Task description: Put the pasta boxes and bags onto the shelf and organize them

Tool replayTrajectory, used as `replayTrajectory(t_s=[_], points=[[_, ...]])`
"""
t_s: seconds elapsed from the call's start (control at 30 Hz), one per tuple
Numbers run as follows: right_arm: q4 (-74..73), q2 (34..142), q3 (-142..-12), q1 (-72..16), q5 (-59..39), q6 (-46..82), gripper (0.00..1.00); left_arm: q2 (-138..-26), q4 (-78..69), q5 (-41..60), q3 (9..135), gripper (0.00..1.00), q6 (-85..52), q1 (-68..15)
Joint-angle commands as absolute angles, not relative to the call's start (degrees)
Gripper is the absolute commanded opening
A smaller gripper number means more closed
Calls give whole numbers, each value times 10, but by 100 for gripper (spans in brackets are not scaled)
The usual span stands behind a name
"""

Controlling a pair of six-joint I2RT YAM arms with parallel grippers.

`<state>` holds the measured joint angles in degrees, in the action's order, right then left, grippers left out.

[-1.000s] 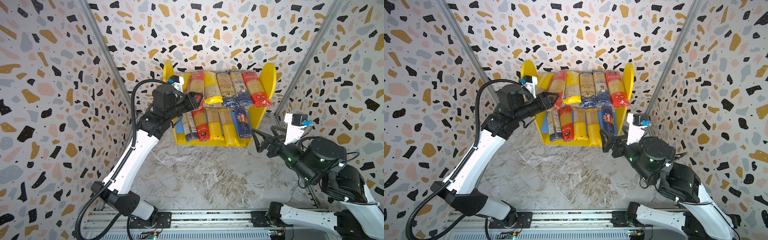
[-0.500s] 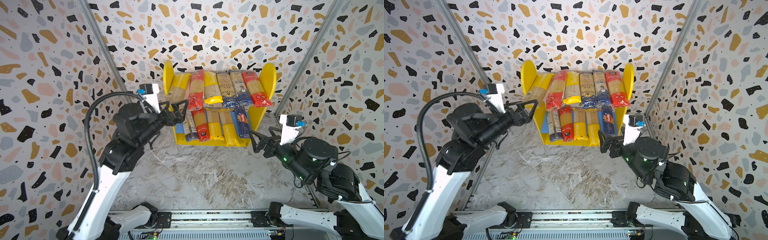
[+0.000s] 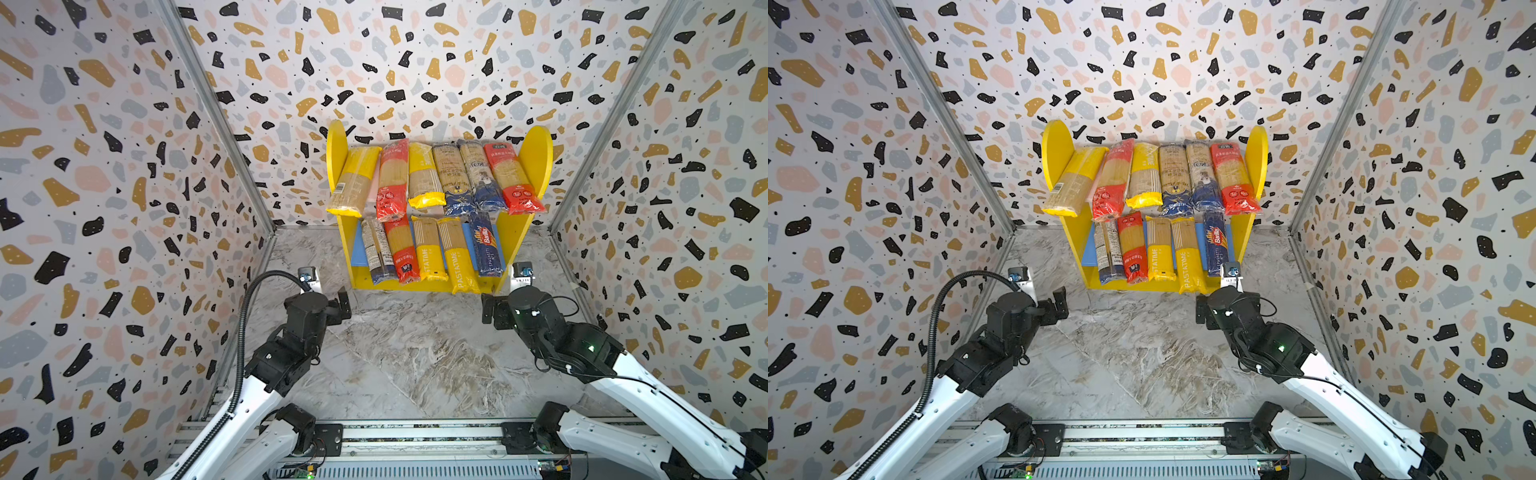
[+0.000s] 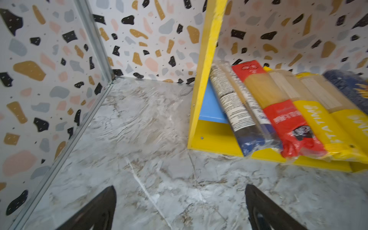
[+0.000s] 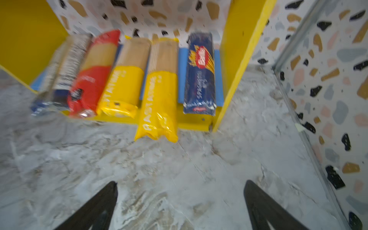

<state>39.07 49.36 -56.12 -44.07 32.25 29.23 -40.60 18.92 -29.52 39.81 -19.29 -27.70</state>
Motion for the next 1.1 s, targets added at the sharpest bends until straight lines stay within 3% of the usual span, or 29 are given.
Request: replayTrajectory(t_s=[0.0,0.2,0.5,0.7,1.07], points=[[341,452,-517,-373,244,293,99,-371,65,-385,338,100,-167,-276],[274,476,-421,-238,132,268,99,-369,-3,-444,298,100,-176,-277],[164,536,-357,-212,222,270,99,-413,-139,-509,189,100,-178,-277],[10,495,-257,-212,260,228,99,-427,-283,-543,124,100,-126,-277],[-200,512,-170,-206,293,139,99,-515,-553,-510,32,99,-9,-243]])
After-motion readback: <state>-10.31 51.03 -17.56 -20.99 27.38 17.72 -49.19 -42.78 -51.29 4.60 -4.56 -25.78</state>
